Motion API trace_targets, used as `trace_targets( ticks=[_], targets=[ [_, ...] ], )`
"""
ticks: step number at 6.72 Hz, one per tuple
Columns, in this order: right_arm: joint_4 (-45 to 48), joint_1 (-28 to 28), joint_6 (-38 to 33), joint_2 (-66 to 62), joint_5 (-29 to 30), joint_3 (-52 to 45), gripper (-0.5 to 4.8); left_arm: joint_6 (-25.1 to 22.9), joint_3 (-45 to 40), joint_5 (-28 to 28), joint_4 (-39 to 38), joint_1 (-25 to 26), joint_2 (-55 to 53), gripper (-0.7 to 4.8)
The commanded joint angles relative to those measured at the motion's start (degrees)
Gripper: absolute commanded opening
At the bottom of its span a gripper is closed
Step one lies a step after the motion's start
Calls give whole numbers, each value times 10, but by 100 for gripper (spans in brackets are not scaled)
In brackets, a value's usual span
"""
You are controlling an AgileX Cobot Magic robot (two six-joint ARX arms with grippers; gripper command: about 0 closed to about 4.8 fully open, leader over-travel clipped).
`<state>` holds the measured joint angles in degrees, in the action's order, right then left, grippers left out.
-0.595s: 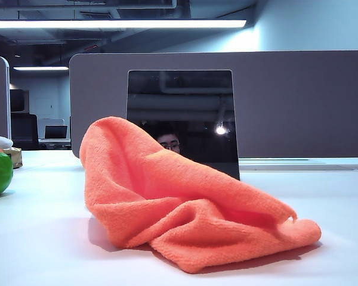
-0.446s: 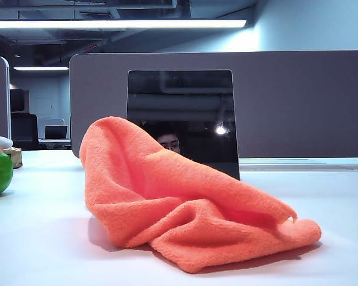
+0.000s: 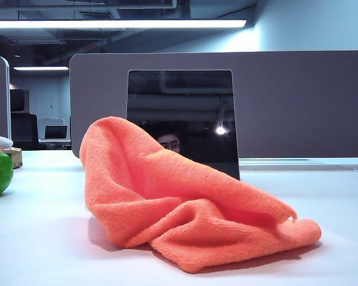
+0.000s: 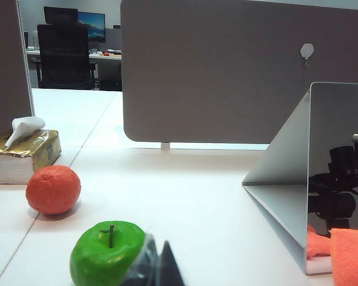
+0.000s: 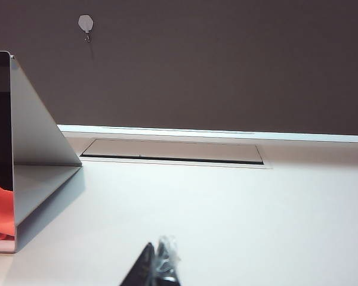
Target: Pick up the cloth from the table and use it to cover the mirror.
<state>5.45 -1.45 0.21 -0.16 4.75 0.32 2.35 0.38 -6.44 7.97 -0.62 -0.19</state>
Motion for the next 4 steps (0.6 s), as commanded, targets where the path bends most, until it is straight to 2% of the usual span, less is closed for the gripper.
trace_targets(
  ticks=[1, 2, 3, 4],
  targets=[
    [8, 0, -5, 0, 3, 0, -1, -2, 2, 0, 7, 0, 0, -5],
    [9, 0, -7, 0, 13, 1, -2, 1, 2, 0, 8, 0, 0, -5],
    [15, 0, -1, 0, 57, 14, -2, 40, 5, -38, 6, 0, 0, -6],
    [-103, 0, 38, -1, 54, 91, -2, 17, 65, -52, -118, 0, -1, -6]
  ],
)
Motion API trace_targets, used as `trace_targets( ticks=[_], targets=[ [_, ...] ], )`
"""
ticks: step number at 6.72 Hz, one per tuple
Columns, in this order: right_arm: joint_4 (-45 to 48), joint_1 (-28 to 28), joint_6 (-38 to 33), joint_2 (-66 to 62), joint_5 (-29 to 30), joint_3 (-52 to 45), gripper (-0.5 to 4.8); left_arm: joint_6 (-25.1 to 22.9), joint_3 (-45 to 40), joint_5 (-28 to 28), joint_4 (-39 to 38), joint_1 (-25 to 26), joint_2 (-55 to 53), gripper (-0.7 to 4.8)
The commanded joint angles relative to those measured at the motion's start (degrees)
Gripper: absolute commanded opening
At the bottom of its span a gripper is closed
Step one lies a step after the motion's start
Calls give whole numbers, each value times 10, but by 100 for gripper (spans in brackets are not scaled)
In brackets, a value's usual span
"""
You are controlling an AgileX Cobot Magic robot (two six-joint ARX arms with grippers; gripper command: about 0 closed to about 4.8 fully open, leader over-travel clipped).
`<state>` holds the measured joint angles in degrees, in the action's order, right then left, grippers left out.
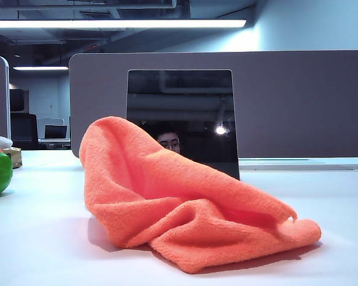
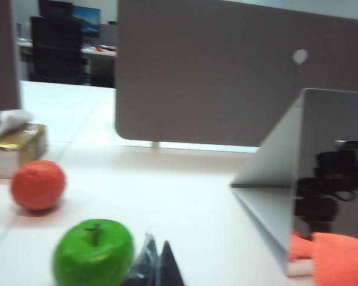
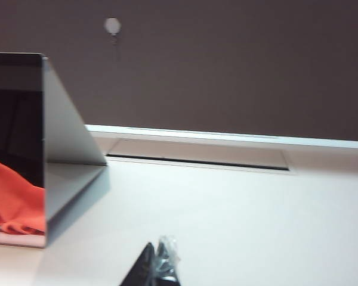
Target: Pick up the cloth from the table and use it to cover the mirror.
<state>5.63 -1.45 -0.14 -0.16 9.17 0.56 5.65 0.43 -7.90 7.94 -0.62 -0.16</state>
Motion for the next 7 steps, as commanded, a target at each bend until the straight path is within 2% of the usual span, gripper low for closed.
trace_targets(
  ticks=[1, 2, 4, 6, 7],
  targets=[
    [-147, 0, 49, -6, 9, 115, -2, -29, 86, -37, -154, 0, -4, -6],
    [-256, 0, 49, -39, 8, 183, -2, -37, 138, -38, -217, 0, -29, -6],
    [-358, 0, 49, -159, 9, 296, -2, -40, 235, -88, -266, -1, -156, -6],
    [-377, 0, 48, -235, 37, 363, -2, -73, 308, -129, -262, -34, -283, -6],
    [-322, 1, 46, -255, 136, 365, -2, -89, 332, -156, -214, -106, -408, -6]
  ],
)
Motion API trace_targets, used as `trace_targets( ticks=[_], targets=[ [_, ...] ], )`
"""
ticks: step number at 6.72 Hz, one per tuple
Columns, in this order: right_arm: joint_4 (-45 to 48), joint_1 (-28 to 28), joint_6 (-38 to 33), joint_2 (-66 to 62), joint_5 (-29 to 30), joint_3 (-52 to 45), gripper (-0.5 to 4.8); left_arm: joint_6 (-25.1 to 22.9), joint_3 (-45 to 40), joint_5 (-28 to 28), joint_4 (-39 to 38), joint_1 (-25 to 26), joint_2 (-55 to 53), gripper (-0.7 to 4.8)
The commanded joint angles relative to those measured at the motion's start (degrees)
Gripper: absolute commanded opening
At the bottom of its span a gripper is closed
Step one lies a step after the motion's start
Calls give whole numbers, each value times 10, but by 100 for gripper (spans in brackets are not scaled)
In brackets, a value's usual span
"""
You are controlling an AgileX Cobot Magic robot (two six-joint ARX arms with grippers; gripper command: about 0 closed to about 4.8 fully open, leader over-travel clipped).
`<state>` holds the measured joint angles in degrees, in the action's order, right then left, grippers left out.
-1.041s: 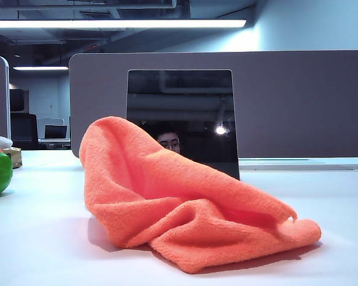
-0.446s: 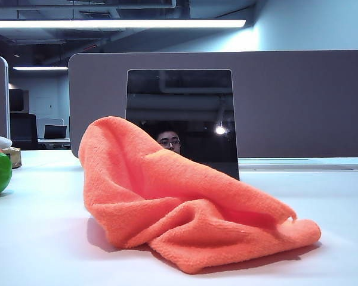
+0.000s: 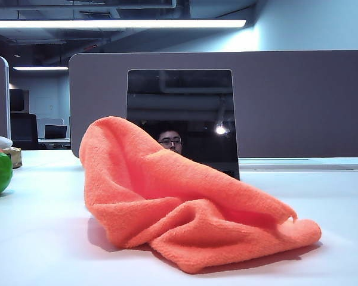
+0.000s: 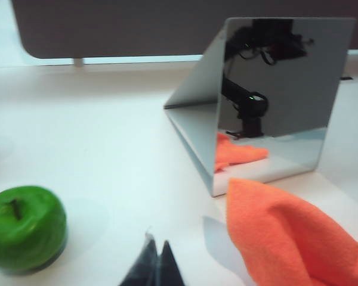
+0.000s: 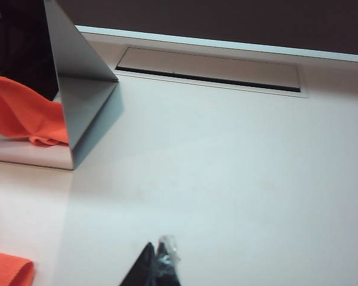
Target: Pick up the cloth from the table and use it to cover the mirror.
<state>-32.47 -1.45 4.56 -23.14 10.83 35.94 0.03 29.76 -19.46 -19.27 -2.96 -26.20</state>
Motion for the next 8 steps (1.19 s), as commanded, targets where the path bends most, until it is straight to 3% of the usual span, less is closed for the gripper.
trace_targets(
  ticks=[1, 3, 4, 5, 6, 7, 8],
  targets=[
    [75, 4, -1, -27, 172, 11, -2, -33, 39, -48, 82, -118, -207, -6],
    [76, 58, -1, -42, 288, 9, -1, -99, 39, -69, 145, -163, -319, -2],
    [71, 76, 0, -50, 299, 9, -1, -99, 39, -73, 156, -163, -332, 19],
    [41, 258, 0, -201, 221, -4, 120, -115, 39, -78, 177, -163, -348, 131],
    [44, 355, 29, -301, 136, -4, 159, -114, 39, -78, 176, -163, -348, 131],
    [63, 401, 45, -370, 81, -4, 212, -114, 39, -78, 177, -162, -347, 131],
    [62, 401, 45, -382, 84, -4, 213, -115, 39, -77, 177, -162, -347, 131]
  ],
)
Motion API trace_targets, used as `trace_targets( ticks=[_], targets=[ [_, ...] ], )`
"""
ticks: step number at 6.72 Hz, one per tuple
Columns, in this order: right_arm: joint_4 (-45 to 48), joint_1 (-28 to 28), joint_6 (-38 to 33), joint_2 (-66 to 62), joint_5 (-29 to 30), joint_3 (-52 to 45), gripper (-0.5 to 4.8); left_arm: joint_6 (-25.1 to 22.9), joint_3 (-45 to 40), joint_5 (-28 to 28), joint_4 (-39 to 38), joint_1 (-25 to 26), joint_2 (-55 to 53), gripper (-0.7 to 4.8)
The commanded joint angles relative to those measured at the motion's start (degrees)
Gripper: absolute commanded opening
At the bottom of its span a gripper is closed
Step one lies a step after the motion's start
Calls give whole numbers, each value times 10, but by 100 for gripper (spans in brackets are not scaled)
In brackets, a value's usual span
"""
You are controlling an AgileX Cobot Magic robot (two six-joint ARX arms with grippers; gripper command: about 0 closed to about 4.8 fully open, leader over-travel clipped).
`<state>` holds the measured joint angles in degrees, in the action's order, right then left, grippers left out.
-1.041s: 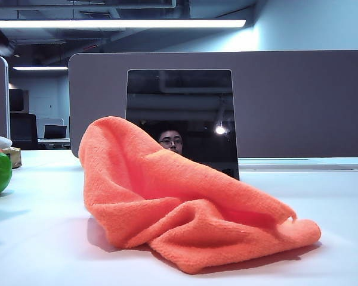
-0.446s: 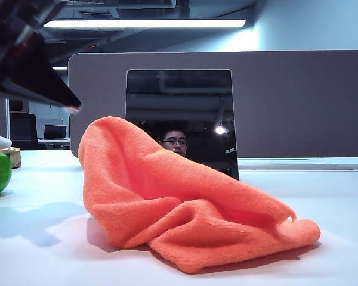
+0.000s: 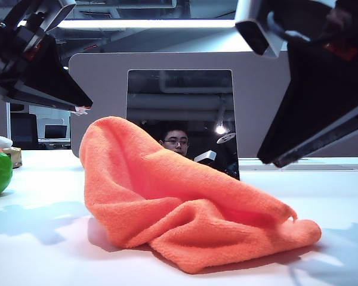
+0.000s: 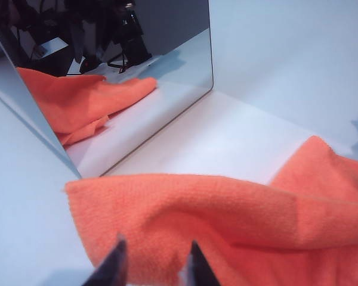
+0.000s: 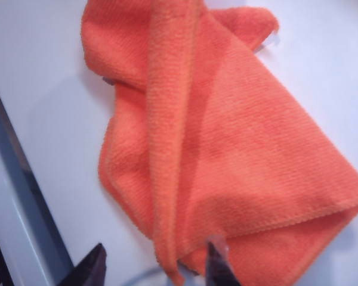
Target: Pick up the cloth from the table and use it to cover the mirror.
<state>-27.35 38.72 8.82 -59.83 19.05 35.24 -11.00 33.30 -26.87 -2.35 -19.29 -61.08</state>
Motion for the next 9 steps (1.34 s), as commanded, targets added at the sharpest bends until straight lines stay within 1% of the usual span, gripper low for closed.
trace_targets(
  ticks=[1, 2, 3, 4, 6, 7, 8, 9],
  targets=[
    [7, 0, 2, -16, 13, 3, 213, -4, 3, -3, 8, 1, 2, 131],
    [30, 0, 5, -32, 14, 3, 213, -4, 3, -3, 8, 1, 2, 131],
    [59, 0, 5, -62, 0, 3, 213, -4, 3, -3, 8, 1, 2, 131],
    [97, -1, 4, -113, 0, 3, 213, -4, 3, -3, 7, 1, 2, 131],
    [116, -1, 4, -183, 0, 3, 212, -4, 3, -4, 7, 1, 2, 131],
    [131, -1, 4, -209, 0, 3, 190, -4, 3, -3, 7, 1, 2, 131],
    [131, -1, 4, -210, 0, 3, 107, -4, 3, -4, 7, 1, 2, 130],
    [131, -1, 4, -209, 2, 3, -7, -4, 3, -3, 8, 1, 2, 130]
  ],
)
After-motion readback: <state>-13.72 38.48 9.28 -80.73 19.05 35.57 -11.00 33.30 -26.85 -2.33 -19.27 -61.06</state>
